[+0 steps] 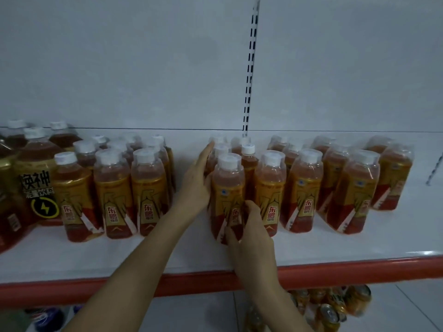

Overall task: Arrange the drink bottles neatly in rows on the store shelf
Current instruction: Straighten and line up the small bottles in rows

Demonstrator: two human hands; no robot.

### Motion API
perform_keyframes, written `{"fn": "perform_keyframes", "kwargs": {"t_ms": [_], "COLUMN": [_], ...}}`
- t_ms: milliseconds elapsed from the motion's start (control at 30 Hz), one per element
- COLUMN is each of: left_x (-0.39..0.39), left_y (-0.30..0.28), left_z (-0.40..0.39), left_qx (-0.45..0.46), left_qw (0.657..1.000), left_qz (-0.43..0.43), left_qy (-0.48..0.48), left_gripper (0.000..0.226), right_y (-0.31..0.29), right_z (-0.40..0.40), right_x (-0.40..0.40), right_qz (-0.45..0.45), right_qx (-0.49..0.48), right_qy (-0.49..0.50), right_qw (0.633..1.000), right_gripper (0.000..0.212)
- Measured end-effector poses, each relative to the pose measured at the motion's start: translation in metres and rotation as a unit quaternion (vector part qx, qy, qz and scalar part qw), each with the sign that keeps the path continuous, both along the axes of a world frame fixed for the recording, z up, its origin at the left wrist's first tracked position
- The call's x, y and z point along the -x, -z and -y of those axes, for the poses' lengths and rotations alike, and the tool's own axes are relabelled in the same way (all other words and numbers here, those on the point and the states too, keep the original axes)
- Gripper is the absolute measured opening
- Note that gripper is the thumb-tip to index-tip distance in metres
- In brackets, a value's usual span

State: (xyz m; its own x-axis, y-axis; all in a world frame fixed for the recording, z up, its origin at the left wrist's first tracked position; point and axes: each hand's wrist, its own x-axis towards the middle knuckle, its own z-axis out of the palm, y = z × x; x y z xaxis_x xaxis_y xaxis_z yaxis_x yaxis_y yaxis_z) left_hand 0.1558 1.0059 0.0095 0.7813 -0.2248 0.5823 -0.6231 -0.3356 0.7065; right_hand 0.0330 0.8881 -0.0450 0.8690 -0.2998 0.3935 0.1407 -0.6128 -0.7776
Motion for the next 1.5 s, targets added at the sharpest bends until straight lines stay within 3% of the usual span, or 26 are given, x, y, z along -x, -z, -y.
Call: {"fn": "perform_keyframes", "kwargs": {"t_ms": [167, 233, 367, 500, 600, 667, 733, 800, 900, 1067, 1200, 1367, 1500], "left_x": [0.007, -0.002, -0.034, -0.071, -0.095, -0.104, -0.107, -0.11, -0.116, -0.119, -0.122, -0.124, -0.127], "left_y": [-0.036, -0.058, -0.098, -0.12, -0.127, -0.129, -0.128, -0.125, -0.124, -0.129, -0.144, -0.148, -0.137], "left_z": [-0.008, -0.014, -0.02, -0.012, -0.002, 0.004, 0.01, 0.013, 0.009, -0.003, -0.02, -0.04, -0.055], "left_qx": [-0.094, -0.12, -0.219, -0.374, -0.419, -0.431, -0.453, -0.463, -0.408, -0.38, -0.406, -0.435, -0.492], "left_qw": [0.993, 0.984, 0.951, 0.92, 0.907, 0.902, 0.891, 0.885, 0.91, 0.92, 0.912, 0.897, 0.87], "left_qz": [0.051, 0.108, 0.179, 0.065, 0.027, 0.025, 0.018, 0.017, -0.021, -0.044, -0.032, -0.057, -0.012], "left_qy": [-0.042, -0.078, -0.123, -0.095, -0.038, -0.008, 0.016, 0.039, 0.072, 0.084, 0.06, 0.056, 0.025], "left_gripper": [0.058, 0.052, 0.042, 0.043, 0.044, 0.03, 0.008, 0.013, 0.023, 0.029, 0.042, 0.039, 0.039], "right_y": [-0.05, -0.088, -0.153, -0.188, -0.196, -0.195, -0.193, -0.194, -0.193, -0.19, -0.193, -0.196, -0.197], "right_z": [0.013, 0.015, 0.018, 0.029, 0.031, 0.029, 0.029, 0.031, 0.034, 0.036, 0.034, 0.029, 0.025], "right_x": [0.007, -0.004, -0.051, -0.104, -0.126, -0.135, -0.139, -0.138, -0.136, -0.136, -0.135, -0.137, -0.136], "right_qz": [0.226, 0.244, 0.19, 0.045, -0.073, -0.112, -0.124, -0.137, -0.161, -0.152, -0.177, -0.198, -0.195], "right_qx": [0.081, 0.081, 0.143, 0.208, 0.276, 0.29, 0.28, 0.263, 0.274, 0.243, 0.216, 0.22, 0.244], "right_qy": [-0.002, -0.026, -0.071, -0.105, -0.134, -0.156, -0.163, -0.166, -0.184, -0.191, -0.203, -0.202, -0.191], "right_qw": [0.971, 0.966, 0.969, 0.972, 0.949, 0.938, 0.938, 0.94, 0.93, 0.939, 0.939, 0.934, 0.931], "right_gripper": [0.039, 0.036, 0.034, 0.029, 0.031, 0.023, 0.021, 0.026, 0.033, 0.03, 0.031, 0.031, 0.027]}}
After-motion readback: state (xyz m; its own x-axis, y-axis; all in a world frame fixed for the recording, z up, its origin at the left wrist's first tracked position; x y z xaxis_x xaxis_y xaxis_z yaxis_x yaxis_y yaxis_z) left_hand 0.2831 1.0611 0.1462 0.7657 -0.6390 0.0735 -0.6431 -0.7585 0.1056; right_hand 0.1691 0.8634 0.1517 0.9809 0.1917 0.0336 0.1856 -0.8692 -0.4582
